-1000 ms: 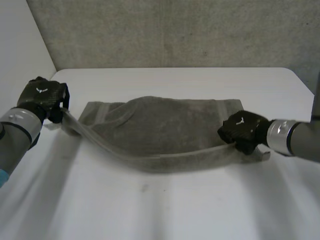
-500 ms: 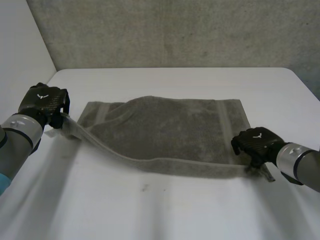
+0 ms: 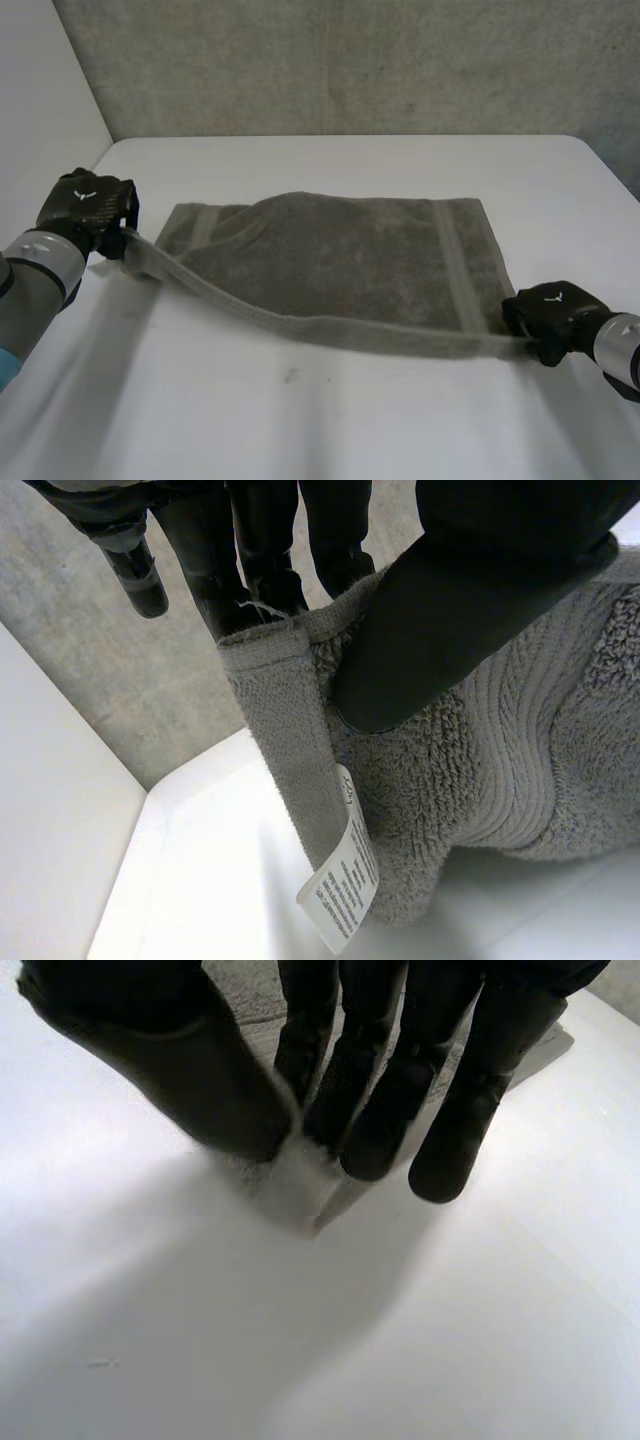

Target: Fold the towel.

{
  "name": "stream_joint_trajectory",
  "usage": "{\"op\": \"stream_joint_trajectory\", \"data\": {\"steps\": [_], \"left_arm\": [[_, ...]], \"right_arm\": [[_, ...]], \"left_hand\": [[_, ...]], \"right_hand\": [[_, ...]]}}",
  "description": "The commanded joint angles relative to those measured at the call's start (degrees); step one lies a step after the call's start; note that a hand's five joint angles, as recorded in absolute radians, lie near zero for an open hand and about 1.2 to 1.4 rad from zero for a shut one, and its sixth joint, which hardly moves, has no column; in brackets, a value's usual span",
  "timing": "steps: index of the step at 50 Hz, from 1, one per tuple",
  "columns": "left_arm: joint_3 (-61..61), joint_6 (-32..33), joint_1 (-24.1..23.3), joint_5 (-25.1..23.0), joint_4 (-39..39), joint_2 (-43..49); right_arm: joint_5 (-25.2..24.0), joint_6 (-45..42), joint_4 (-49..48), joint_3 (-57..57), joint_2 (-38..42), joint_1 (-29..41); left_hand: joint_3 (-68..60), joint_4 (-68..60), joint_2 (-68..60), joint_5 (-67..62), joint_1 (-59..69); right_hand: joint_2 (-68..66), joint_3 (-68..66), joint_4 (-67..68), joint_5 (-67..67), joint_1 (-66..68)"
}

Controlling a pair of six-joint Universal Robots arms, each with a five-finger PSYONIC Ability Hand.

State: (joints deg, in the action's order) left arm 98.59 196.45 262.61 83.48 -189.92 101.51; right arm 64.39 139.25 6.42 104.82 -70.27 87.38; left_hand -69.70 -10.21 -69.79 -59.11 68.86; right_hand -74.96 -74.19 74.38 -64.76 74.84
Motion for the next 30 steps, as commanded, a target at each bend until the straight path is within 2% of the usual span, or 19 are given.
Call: {"op": "stream_joint_trajectory", "data": {"steps": [1,3,9,17,19,22,24,25,27,30], "left_arm": [[1.16,0.16,-0.17,-0.07,0.60,-0.09],[2.12,0.43,-0.43,-0.07,0.78,-0.26],[4.77,1.75,-0.34,-0.07,1.57,-3.25],[11.88,10.18,-0.25,-0.07,6.05,-12.13],[15.03,13.68,-0.17,-0.07,8.24,-17.64],[16.37,15.10,-0.17,-0.07,9.57,-20.39],[18.29,16.42,0.01,-0.16,12.10,-25.38],[18.30,16.42,0.01,-0.16,12.11,-25.40],[19.09,16.60,0.36,-1.20,13.25,-27.68],[19.09,16.69,0.36,-2.35,13.08,-27.69]], "right_arm": [[-2.34,-0.64,0.35,0.21,-4.35,-0.54],[-3.74,0.06,0.35,0.30,-9.42,-1.85],[-4.54,-0.21,0.35,1.27,-16.74,-3.44],[-5.77,-0.82,4.13,1.88,-27.47,-6.52],[-8.04,-2.39,9.73,0.57,-30.79,-9.40],[-9.90,-4.34,12.74,-0.40,-31.86,-11.53],[-13.92,-8.53,19.04,-1.63,-33.26,-16.42],[-13.94,-8.55,19.07,-1.63,-33.27,-16.45],[-17.88,-12.40,23.62,-2.86,-33.18,-20.12],[-19.48,-13.83,24.70,-3.48,-32.56,-21.11]], "left_hand": [[-10.30,-69.79,-10.21,-10.89,11.14],[-10.30,-69.79,-10.21,-10.89,11.14],[-10.30,-69.79,-10.21,-10.89,11.14],[-10.30,-69.79,-10.21,-10.89,11.14],[-10.30,-69.79,-10.21,-10.89,11.14],[-10.30,-69.79,-10.21,-10.89,11.14],[-10.30,-69.79,-10.21,-10.89,11.14],[-10.30,-69.79,-10.21,-10.89,11.14],[-10.30,-69.79,-10.21,-10.89,11.14],[-10.30,-69.79,-10.21,-10.89,11.14]], "right_hand": [[-5.04,-5.81,5.62,-5.24,5.16],[-5.04,-5.81,5.62,-5.24,5.16],[-5.04,-5.81,5.62,-5.24,5.16],[-5.04,-5.81,5.62,-5.24,5.16],[-5.04,-5.81,5.62,-5.24,5.16],[-5.04,-5.81,5.62,-5.24,5.16],[-5.04,-5.81,5.62,-5.24,5.16],[-5.04,-5.81,5.62,-5.24,5.16],[-5.04,-5.81,5.62,-5.24,5.16],[-5.04,-5.81,5.62,-5.24,5.16]]}}
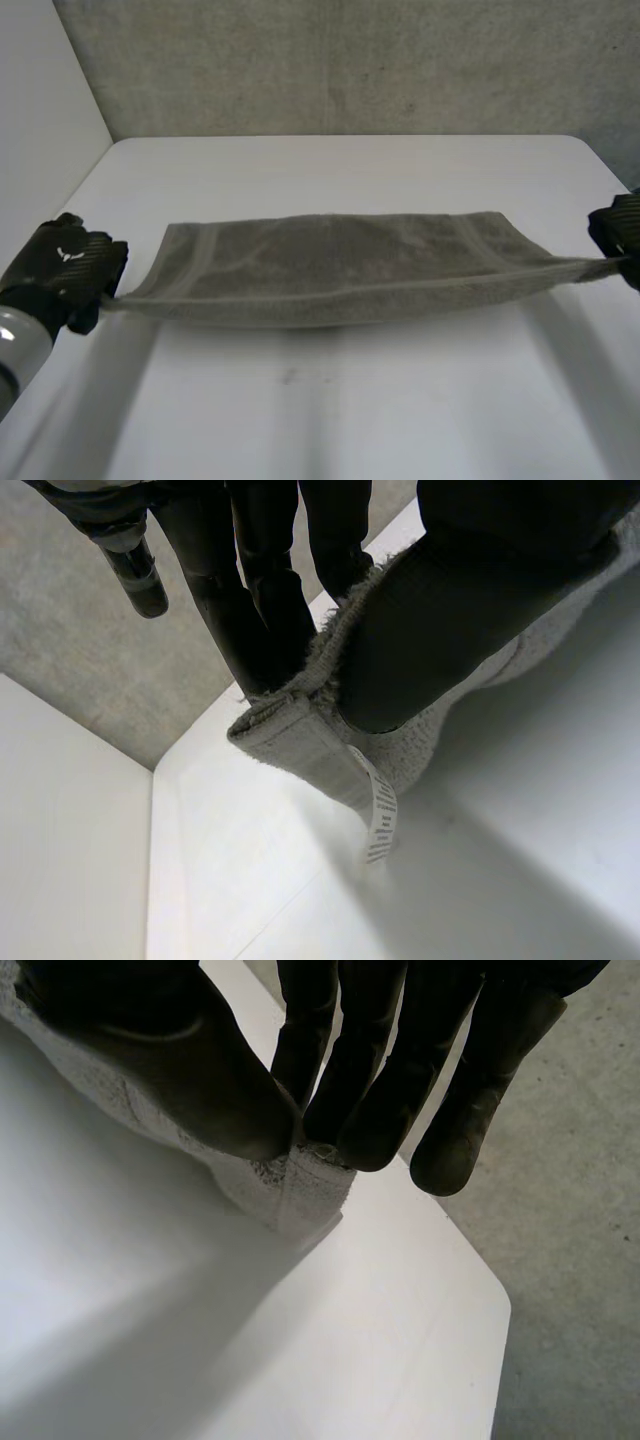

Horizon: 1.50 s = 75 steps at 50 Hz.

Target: Fold the towel.

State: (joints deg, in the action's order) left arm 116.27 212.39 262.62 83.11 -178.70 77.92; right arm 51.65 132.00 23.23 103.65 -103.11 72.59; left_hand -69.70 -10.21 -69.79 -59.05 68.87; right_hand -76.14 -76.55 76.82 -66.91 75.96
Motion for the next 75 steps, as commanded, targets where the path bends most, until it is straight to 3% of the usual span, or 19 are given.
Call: {"op": "stream_joint_trajectory", "data": {"steps": [1,6,8,11,13,14,16,25,27,32,40,49,50,51,52,53,60,68,75], "left_arm": [[1.16,0.75,0.44,-3.46,1.69,-3.75],[-2.10,0.31,1.06,-7.96,0.11,1.97],[-7.08,-0.13,0.18,-8.05,-2.17,10.89],[-10.01,-0.31,-0.44,-7.79,-2.53,15.07],[-16.74,-1.45,-2.27,-7.00,-2.62,23.28],[-16.78,-1.45,-2.28,-6.99,-2.62,23.33],[-24.47,-2.41,-3.51,-5.51,-2.53,31.55],[-40.68,-3.47,-4.31,-2.86,-2.44,46.53],[-46.98,-3.47,-4.74,-1.47,-2.27,51.43],[-55.69,-3.38,-5.01,2.22,-1.22,57.24],[-63.97,-3.30,-5.10,3.29,3.88,63.22],[-64.68,-3.21,-5.54,3.38,4.06,64.99],[-64.68,-3.12,-5.62,3.55,4.15,65.25],[-64.33,-3.03,-6.06,3.81,4.15,65.34],[-64.33,-3.03,-6.06,3.82,4.15,65.34],[-64.24,-3.03,-6.76,4.16,4.15,65.17],[-62.39,-3.74,-7.29,5.22,4.41,62.97],[-48.86,-5.93,-7.29,4.61,2.74,52.42],[-29.64,-6.81,-7.38,4.26,-6.64,40.40]], "right_arm": [[-7.96,-6.93,8.06,-3.01,0.80,-6.84],[-8.50,-5.61,7.01,-6.00,8.28,-5.71],[-5.88,-1.94,5.60,-11.60,16.41,-0.03],[-3.14,0.36,4.98,-15.06,20.58,3.70],[4.29,1.94,3.94,-22.05,28.11,10.09],[4.33,1.95,3.93,-22.09,28.14,10.11],[10.11,1.86,2.36,-28.04,34.44,14.14],[14.70,7.13,-2.93,-43.53,49.94,20.22],[18.38,9.49,-3.36,-50.53,55.45,22.32],[23.57,9.94,-3.37,-58.98,62.05,24.08],[26.47,10.47,-3.98,-66.82,67.60,25.93],[28.50,10.03,-6.88,-67.62,68.66,26.37],[28.68,9.86,-7.06,-67.70,68.92,26.72],[28.77,9.77,-7.06,-67.88,69.10,27.16],[28.77,9.77,-7.06,-67.88,69.10,27.16],[28.77,9.85,-7.06,-67.88,69.10,27.43],[28.41,11.88,-6.62,-64.10,64.71,27.08],[25.25,13.99,-14.88,-41.69,48.45,26.02],[20.16,13.02,-24.71,-16.86,35.45,20.23]], "left_hand": [[-10.30,-69.79,-10.21,-10.95,11.13],[-10.30,-69.79,-10.21,-10.95,11.13],[-10.30,-69.79,-10.21,-10.95,11.13],[-10.30,-69.79,-10.21,-10.95,11.13],[-10.30,-69.79,-10.21,-10.95,11.13],[-10.30,-69.79,-10.21,-10.95,11.13],[-10.30,-69.79,-10.21,-10.95,11.13],[-10.30,-69.79,-10.21,-10.95,11.13],[-10.30,-69.79,-10.21,-10.95,11.13],[-10.30,-69.79,-10.21,-10.95,11.13],[-10.30,-69.79,-10.21,-10.95,11.13],[-10.30,-69.79,-10.21,-10.95,11.13],[-4.33,-63.82,-4.24,-4.98,5.16],[37.03,-22.46,37.12,36.38,-36.20],[37.44,-22.05,37.53,36.79,-36.61],[59.70,0.21,59.79,59.05,-58.87],[59.70,0.21,59.79,59.05,-58.87],[59.70,0.21,59.79,59.05,-58.87],[59.70,0.21,59.79,59.05,-58.87]], "right_hand": [[-3.86,-3.45,3.18,-3.09,4.04],[-3.86,-3.45,3.18,-3.09,4.04],[-3.86,-3.45,3.18,-3.09,4.04],[-3.86,-3.45,3.18,-3.09,4.04],[-3.86,-3.45,3.18,-3.09,4.04],[-3.86,-3.45,3.18,-3.09,4.04],[-3.86,-3.45,3.18,-3.09,4.04],[-3.86,-3.45,3.18,-3.09,4.04],[-3.86,-3.45,3.18,-3.09,4.04],[-3.86,-3.45,3.18,-3.09,4.04],[-3.86,-3.45,3.18,-3.09,4.04],[-3.86,-3.45,3.18,-3.09,4.04],[48.04,48.45,-48.71,48.81,-47.86],[66.14,66.55,-66.82,66.91,-65.96],[66.14,66.55,-66.82,66.91,-65.96],[66.14,66.55,-66.82,66.91,-65.96],[66.14,66.55,-66.82,66.91,-65.96],[66.14,66.55,-66.82,66.91,-65.96],[62.39,62.81,-63.07,63.17,-62.22]]}}
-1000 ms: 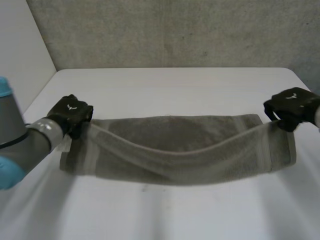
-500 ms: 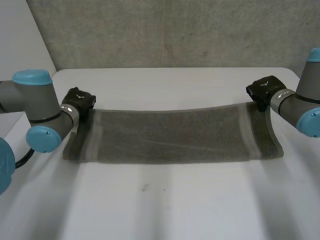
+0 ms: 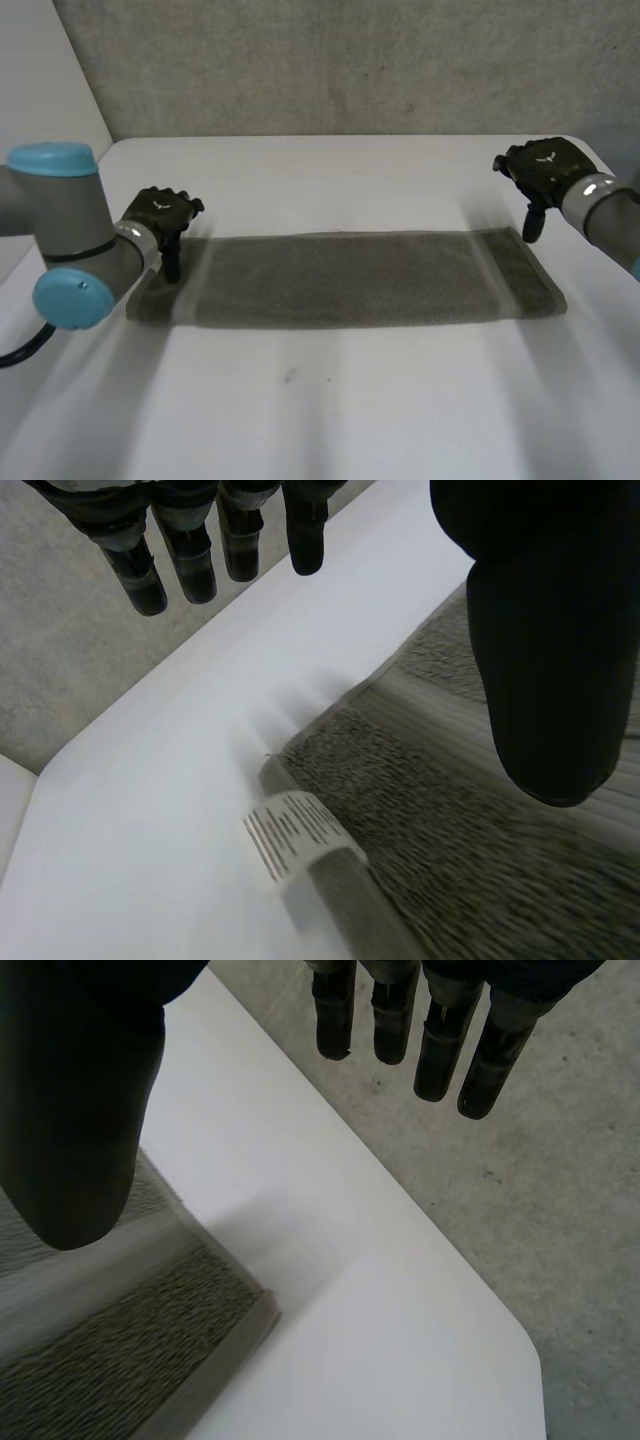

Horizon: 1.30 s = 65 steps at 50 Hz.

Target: Fold the towel.

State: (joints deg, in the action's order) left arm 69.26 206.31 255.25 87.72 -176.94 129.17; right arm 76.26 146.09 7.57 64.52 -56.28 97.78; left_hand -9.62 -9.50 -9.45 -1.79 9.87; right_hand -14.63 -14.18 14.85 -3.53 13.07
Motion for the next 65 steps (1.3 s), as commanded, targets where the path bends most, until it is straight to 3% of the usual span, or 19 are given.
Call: {"op": "stream_joint_trajectory", "data": {"steps": [1,6,12,17,20,22,23,24,36,43,47,50,52,55,56,57,58,59,65], "left_arm": [[17.40,-0.73,-0.01,-0.36,-8.42,-10.87],[26.26,-0.91,-0.28,-0.36,-13.86,-16.74],[28.39,-1.26,-0.89,-0.36,-15.27,-18.69],[28.65,-2.40,-1.24,-0.27,-16.33,-18.69],[28.74,-3.11,-1.33,-0.27,-16.24,-18.69],[29.18,-3.28,-1.33,-0.36,-16.33,-18.78],[29.18,-3.28,-1.33,-0.36,-16.33,-18.78],[29.27,-3.28,-1.33,-0.36,-16.33,-18.78],[29.62,-3.37,-1.33,-0.36,-16.42,-19.83],[29.62,-3.37,-1.16,-0.36,-16.33,-20.01],[29.62,-3.37,-1.16,-0.36,-16.33,-20.01],[29.62,-3.37,-1.16,-0.36,-16.33,-20.01],[29.62,-3.37,-1.24,-0.36,-16.33,-20.09],[29.62,-3.46,-1.24,-0.36,-16.42,-20.09],[29.71,-3.46,-1.33,-0.36,-16.33,-20.09],[30.05,-3.46,-1.24,-0.36,-16.41,-20.18],[30.06,-3.46,-1.24,-0.36,-16.42,-20.18],[30.49,-3.46,-1.16,-0.36,-16.42,-20.62],[31.02,-3.46,-1.16,-0.45,-16.42,-21.67]], "right_arm": [[-4.45,-1.07,-9.06,22.31,-11.40,-4.96],[-5.77,-4.92,-13.45,33.54,-12.36,-7.68],[-7.35,-7.57,-16.27,36.82,-9.64,-9.10],[-7.71,-9.15,-17.68,36.02,-5.86,-9.18],[-7.62,-9.24,-18.03,35.23,-5.07,-9.18],[-7.53,-9.24,-18.73,34.80,-4.54,-9.36],[-7.53,-9.24,-18.73,34.79,-4.54,-9.36],[-7.44,-9.24,-18.99,34.62,-4.54,-9.71],[-7.44,-9.94,-19.26,33.04,-6.91,-19.03],[-7.35,-18.18,-12.60,27.60,-7.09,-27.99],[-7.44,-19.88,-8.18,25.30,-7.09,-27.46],[-7.27,-17.42,-6.25,23.54,-8.32,-22.28],[-6.83,-12.78,-6.07,21.62,-9.90,-15.28],[-6.56,-10.65,-5.90,20.64,-9.46,-12.61],[-6.48,-8.39,-5.90,20.47,-9.38,-10.96],[-6.91,-6.27,-6.07,20.64,-9.37,-9.81],[-6.92,-6.25,-6.07,20.64,-9.37,-9.80],[-7.18,-4.95,-6.42,21.25,-9.37,-9.54],[-9.02,-4.06,-7.65,24.85,-8.67,-10.06]], "left_hand": [[-0.38,-0.50,-0.55,1.79,0.13],[-0.38,-0.50,-0.55,1.79,0.13],[-0.38,-0.50,-0.55,1.79,0.13],[-0.38,-0.50,-0.55,1.79,0.13],[-0.38,-0.50,-0.55,1.79,0.13],[-0.38,-0.50,-0.55,1.79,0.13],[-0.38,-0.50,-0.55,1.79,0.13],[-0.38,-0.50,-0.55,1.79,0.13],[-0.38,-0.50,-0.55,1.79,0.13],[-0.38,-0.50,-0.55,1.79,0.13],[-0.38,-0.50,-0.55,1.79,0.13],[-0.38,-0.50,-0.55,1.79,0.13],[-0.38,-0.50,-0.55,1.79,0.13],[-0.38,-0.50,-0.55,1.79,0.13],[-0.38,-0.50,-0.55,1.79,0.13],[-0.38,-0.50,-0.55,1.79,0.13],[-0.38,-0.50,-0.55,1.79,0.13],[-0.38,-0.50,-0.55,1.79,0.13],[-0.38,-0.50,-0.55,1.79,0.13]], "right_hand": [[0.84,0.39,-1.07,-0.25,0.71],[-2.52,-2.97,2.29,-3.61,4.08],[-3.70,-4.15,3.47,-4.79,5.26],[-14.13,-14.58,13.90,-15.22,15.69],[-25.74,-26.18,25.51,-26.83,27.29],[-50.84,-51.28,50.61,-51.93,52.39],[-50.97,-51.41,50.74,-52.06,52.52],[-65.23,-65.68,65.00,-66.32,66.79],[-65.37,-65.82,65.15,-66.47,66.93],[-65.37,-65.82,65.15,-66.47,66.93],[-65.37,-65.82,65.15,-66.47,66.93],[-65.37,-65.82,65.15,-66.47,66.93],[-65.37,-65.82,65.15,-66.47,66.93],[-65.37,-65.82,65.15,-66.47,66.93],[-64.10,-64.55,63.87,-65.19,65.66],[-27.29,-27.73,27.06,-28.38,28.84],[-26.92,-27.37,26.69,-28.01,28.47],[4.63,4.18,-4.85,3.53,-3.07],[4.63,4.18,-4.85,3.53,-3.07]]}}
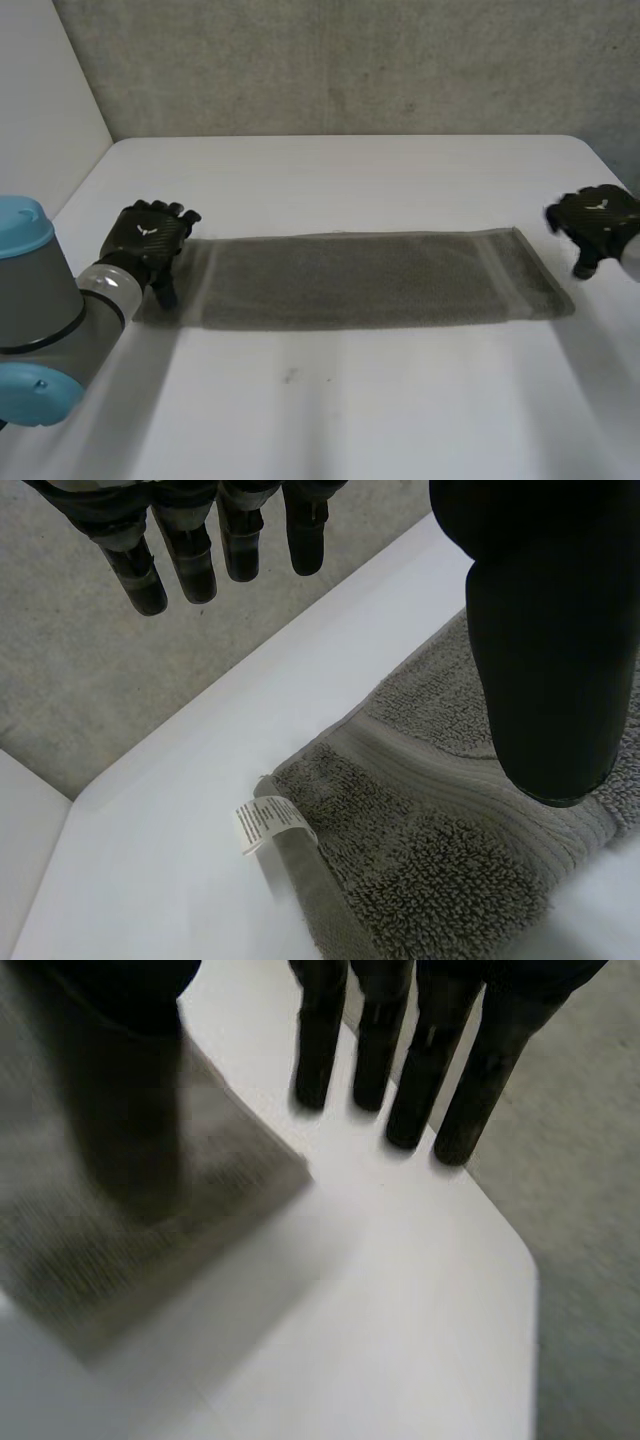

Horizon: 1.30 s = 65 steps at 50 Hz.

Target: Fold the towel.

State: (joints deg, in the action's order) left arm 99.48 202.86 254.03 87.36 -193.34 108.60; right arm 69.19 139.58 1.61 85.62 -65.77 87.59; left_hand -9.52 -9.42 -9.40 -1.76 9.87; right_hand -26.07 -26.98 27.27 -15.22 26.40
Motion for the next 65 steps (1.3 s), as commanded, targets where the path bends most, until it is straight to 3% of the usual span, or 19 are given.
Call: {"op": "stream_joint_trajectory", "data": {"steps": [1,8,24,33,35,36,38,44,57,65], "left_arm": [[0.80,-0.01,0.06,-0.09,-0.02,-1.11],[0.71,-3.51,-0.03,-0.17,-0.02,-1.37],[0.71,-7.21,-0.02,-3.07,0.16,-2.43],[0.80,-7.21,0.06,-3.08,0.24,-2.43],[0.80,-7.21,0.06,-3.08,0.16,-2.43],[0.80,-7.21,0.06,-3.08,0.16,-2.43],[0.80,-7.21,0.06,-3.08,0.16,-2.43],[0.80,-7.12,0.06,-3.16,0.24,-2.43],[0.89,-7.12,0.24,-3.16,0.24,-2.43],[0.80,-7.12,0.42,-3.16,0.24,-2.43]], "right_arm": [[-1.95,2.45,-1.70,3.77,0.82,0.12],[-6.34,2.27,-7.49,9.74,2.31,-3.04],[-6.43,2.27,-11.54,10.45,5.30,-3.22],[-6.52,2.19,-12.16,9.83,6.79,-3.22],[-6.61,2.27,-12.16,9.66,6.97,-3.22],[-6.61,2.27,-12.16,9.66,6.97,-3.22],[-6.70,2.27,-12.16,9.40,7.06,-3.31],[-6.70,2.27,-12.07,8.87,7.23,-3.48],[-8.72,-1.33,-10.22,7.90,7.06,-11.04],[-9.16,-4.57,-0.22,0.70,6.62,-21.75]], "left_hand": [[-0.48,-0.58,-0.60,1.76,0.13],[-0.48,-0.58,-0.60,1.76,0.13],[-0.48,-0.58,-0.60,1.76,0.13],[-0.48,-0.58,-0.60,1.76,0.13],[-0.48,-0.58,-0.60,1.76,0.13],[-0.48,-0.58,-0.60,1.76,0.13],[-0.48,-0.58,-0.60,1.76,0.13],[-0.48,-0.58,-0.60,1.76,0.13],[-0.48,-0.58,-0.60,1.76,0.13],[-0.48,-0.58,-0.60,1.76,0.13]], "right_hand": [[16.07,16.98,-17.27,15.22,-16.40],[14.01,14.92,-15.21,13.16,-14.34],[-11.91,-11.00,10.71,-12.76,11.58],[-16.48,-15.57,15.28,-17.33,16.15],[-29.53,-28.61,28.32,-30.37,29.20],[-29.60,-28.69,28.40,-30.45,29.27],[-53.81,-52.89,52.61,-54.65,53.48],[-53.93,-53.02,52.73,-54.78,53.60],[-53.93,-53.02,52.73,-54.78,53.60],[-53.93,-53.02,52.73,-54.78,53.60]]}}
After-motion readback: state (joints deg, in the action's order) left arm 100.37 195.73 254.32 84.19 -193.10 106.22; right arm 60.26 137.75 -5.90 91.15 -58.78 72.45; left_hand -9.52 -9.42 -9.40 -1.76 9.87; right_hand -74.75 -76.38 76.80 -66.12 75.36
